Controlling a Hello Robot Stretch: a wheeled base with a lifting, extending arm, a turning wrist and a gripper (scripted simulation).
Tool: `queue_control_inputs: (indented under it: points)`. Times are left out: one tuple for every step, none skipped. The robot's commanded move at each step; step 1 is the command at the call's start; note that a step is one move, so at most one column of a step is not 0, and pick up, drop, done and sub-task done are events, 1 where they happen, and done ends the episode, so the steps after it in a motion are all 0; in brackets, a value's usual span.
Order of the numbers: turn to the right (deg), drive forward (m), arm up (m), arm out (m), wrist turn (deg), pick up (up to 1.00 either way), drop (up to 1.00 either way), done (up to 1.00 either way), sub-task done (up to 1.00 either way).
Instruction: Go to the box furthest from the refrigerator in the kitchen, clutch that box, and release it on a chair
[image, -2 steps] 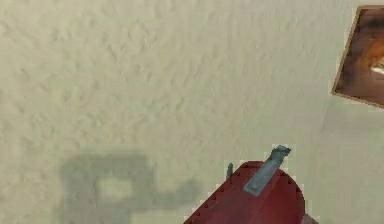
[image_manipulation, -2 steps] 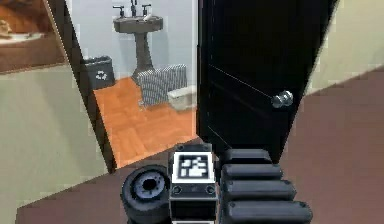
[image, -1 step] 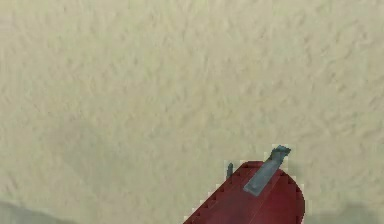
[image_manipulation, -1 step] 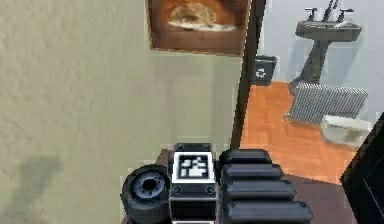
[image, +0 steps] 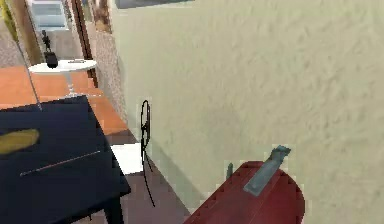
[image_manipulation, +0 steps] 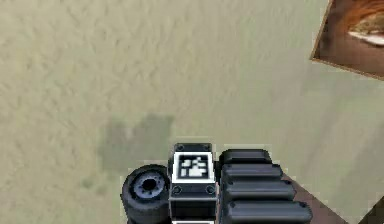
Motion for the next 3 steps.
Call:
queue_control_inputs:
  points:
    - [-45.0, 0.0, 0.0, 0.0, 0.0, 0.0, 0.0, 0.0, 0.0]
    - [-45.0, 0.0, 0.0, 0.0, 0.0, 0.0, 0.0, 0.0, 0.0]
    - [-45.0, 0.0, 0.0, 0.0, 0.0, 0.0, 0.0, 0.0, 0.0]
